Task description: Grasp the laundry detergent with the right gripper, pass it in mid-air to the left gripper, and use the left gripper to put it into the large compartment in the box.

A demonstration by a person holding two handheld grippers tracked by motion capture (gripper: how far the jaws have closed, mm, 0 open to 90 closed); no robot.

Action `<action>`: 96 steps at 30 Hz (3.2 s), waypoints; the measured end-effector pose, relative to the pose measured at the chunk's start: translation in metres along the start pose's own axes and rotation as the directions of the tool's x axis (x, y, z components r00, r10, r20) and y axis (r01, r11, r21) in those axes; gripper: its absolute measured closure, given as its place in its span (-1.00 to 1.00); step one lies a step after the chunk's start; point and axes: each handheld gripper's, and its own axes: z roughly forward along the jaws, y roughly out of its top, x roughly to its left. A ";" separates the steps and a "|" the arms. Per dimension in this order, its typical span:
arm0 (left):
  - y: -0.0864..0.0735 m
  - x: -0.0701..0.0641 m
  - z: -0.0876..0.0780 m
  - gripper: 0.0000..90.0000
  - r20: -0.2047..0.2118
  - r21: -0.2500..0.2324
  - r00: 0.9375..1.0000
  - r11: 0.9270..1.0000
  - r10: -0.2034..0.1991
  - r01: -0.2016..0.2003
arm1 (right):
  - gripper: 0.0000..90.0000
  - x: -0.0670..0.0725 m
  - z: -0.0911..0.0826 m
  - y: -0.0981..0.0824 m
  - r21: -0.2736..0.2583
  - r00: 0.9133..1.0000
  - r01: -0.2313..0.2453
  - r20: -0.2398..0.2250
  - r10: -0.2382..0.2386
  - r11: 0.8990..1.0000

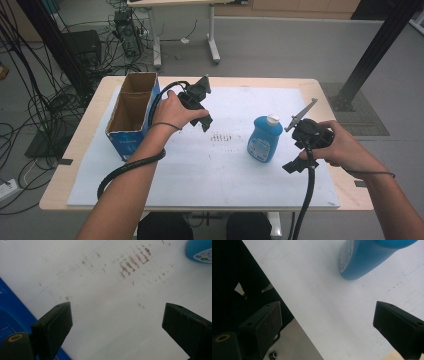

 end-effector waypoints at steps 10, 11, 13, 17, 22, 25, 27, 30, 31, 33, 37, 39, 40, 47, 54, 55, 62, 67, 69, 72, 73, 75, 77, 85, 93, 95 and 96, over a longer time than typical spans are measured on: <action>-0.001 0.001 0.001 -0.79 0.003 -0.004 1.000 1.000 -0.015 0.015 | -0.81 -0.007 0.007 -0.009 -0.022 1.000 -0.015 -0.006 0.014 1.000; -0.001 0.001 0.002 -0.79 0.004 -0.003 1.000 1.000 -0.017 0.017 | -0.80 -0.007 0.008 -0.010 -0.024 1.000 -0.017 -0.006 0.017 1.000; -0.001 0.000 0.003 -0.79 0.003 0.001 1.000 1.000 -0.016 0.016 | -0.80 -0.008 0.009 -0.011 -0.030 1.000 -0.018 -0.006 0.018 0.999; -0.001 0.000 0.004 -0.79 0.006 -0.001 1.000 1.000 -0.016 0.016 | -0.80 -0.010 0.011 -0.016 -0.048 1.000 -0.026 -0.001 0.026 0.999; 0.000 0.000 0.005 -0.79 0.004 0.008 1.000 1.000 -0.015 0.015 | -0.80 -0.012 0.016 -0.023 -0.064 0.999 -0.033 0.000 0.034 0.997; 0.000 -0.001 0.005 -0.79 0.003 0.009 1.000 1.000 -0.015 0.015 | -0.80 -0.014 0.019 -0.027 -0.081 0.999 -0.041 -0.005 0.041 0.996; 0.000 -0.001 0.005 -0.79 0.002 0.006 1.000 1.000 -0.019 0.019 | -0.80 -0.014 0.021 -0.029 -0.088 0.999 -0.043 -0.001 0.044 0.995; 0.000 -0.001 0.005 -0.79 0.003 0.008 1.000 1.000 -0.018 0.018 | -0.79 -0.015 0.025 -0.031 -0.095 0.999 -0.046 -0.004 0.046 0.994; 0.000 -0.001 0.005 -0.79 0.005 0.008 1.000 1.000 -0.017 0.017 | -0.79 -0.015 0.026 -0.031 -0.097 0.999 -0.044 -0.003 0.044 0.994; 0.001 -0.001 0.006 -0.79 0.005 0.013 1.000 1.000 -0.017 0.017 | -0.79 -0.014 0.028 -0.031 -0.099 0.999 -0.044 0.004 0.045 0.994; 0.001 -0.003 0.007 -0.79 0.003 0.014 1.000 1.000 -0.015 0.015 | -0.79 -0.013 0.031 -0.034 -0.111 0.999 -0.044 0.012 0.046 0.993; 0.001 -0.004 0.008 -0.79 0.002 0.014 1.000 1.000 -0.016 0.016 | -0.79 -0.013 0.033 -0.035 -0.116 0.999 -0.046 0.016 0.048 0.992; 0.001 -0.004 0.008 -0.79 0.003 0.013 1.000 1.000 -0.016 0.016 | -0.79 -0.013 0.034 -0.036 -0.119 0.999 -0.046 0.016 0.048 0.992; 0.003 -0.005 0.008 -0.79 0.004 0.015 1.000 1.000 -0.012 0.012 | -0.79 -0.013 0.039 -0.044 -0.156 0.998 -0.053 0.027 0.058 0.986; 0.003 -0.007 0.011 -0.79 0.006 0.019 1.000 1.000 -0.011 0.011 | -0.79 -0.016 0.046 -0.055 -0.198 0.996 -0.071 0.032 0.078 0.978; 0.003 -0.007 0.011 -0.79 0.007 0.019 1.000 1.000 -0.010 0.010 | -0.79 -0.017 0.047 -0.055 -0.199 0.996 -0.076 0.034 0.084 0.977; 0.003 -0.008 0.015 -0.79 0.002 0.026 1.000 1.000 -0.010 0.010 | -0.78 -0.019 0.051 -0.062 -0.221 0.994 -0.089 0.045 0.101 0.971; 0.002 -0.007 0.015 -0.79 0.005 0.022 1.000 1.000 -0.014 0.013 | -0.77 -0.019 0.054 -0.064 -0.230 0.993 -0.092 0.047 0.105 0.969; 0.002 -0.007 0.015 -0.79 0.004 0.020 1.000 1.000 -0.015 0.015 | -0.77 -0.019 0.055 -0.065 -0.237 0.993 -0.086 0.053 0.101 0.968; 0.001 -0.006 0.015 -0.79 0.004 0.017 1.000 1.000 -0.015 0.015 | -0.77 -0.019 0.056 -0.067 -0.246 0.993 -0.091 0.054 0.108 0.965; 0.001 -0.006 0.015 -0.79 0.005 0.017 1.000 1.000 -0.016 0.016 | -0.77 -0.020 0.057 -0.067 -0.247 0.993 -0.091 0.053 0.107 0.965; 0.001 -0.006 0.015 -0.79 0.005 0.019 1.000 1.000 -0.014 0.014 | -0.77 -0.019 0.058 -0.068 -0.255 0.993 -0.093 0.054 0.110 0.963; 0.002 -0.005 0.016 -0.79 0.006 0.022 1.000 1.000 -0.010 0.010 | -0.77 -0.019 0.059 -0.069 -0.264 0.993 -0.092 0.053 0.110 0.960; 0.000 -0.006 0.016 -0.79 0.006 0.022 1.000 1.000 -0.016 0.015 | -0.77 -0.018 0.066 -0.075 -0.304 0.992 -0.092 0.057 0.114 0.948; -0.002 -0.005 0.016 -0.79 0.009 0.017 1.000 1.000 -0.019 0.019 | -0.77 -0.016 0.072 -0.076 -0.321 0.990 -0.094 0.068 0.122 0.942; -0.001 -0.005 0.017 -0.79 0.010 0.023 1.000 1.000 -0.020 0.019 | -0.77 -0.016 0.074 -0.077 -0.325 0.990 -0.096 0.068 0.125 0.941; -0.001 -0.005 0.018 -0.79 0.008 0.026 1.000 0.999 -0.018 0.018 | -0.77 -0.017 0.075 -0.078 -0.325 0.989 -0.103 0.064 0.131 0.940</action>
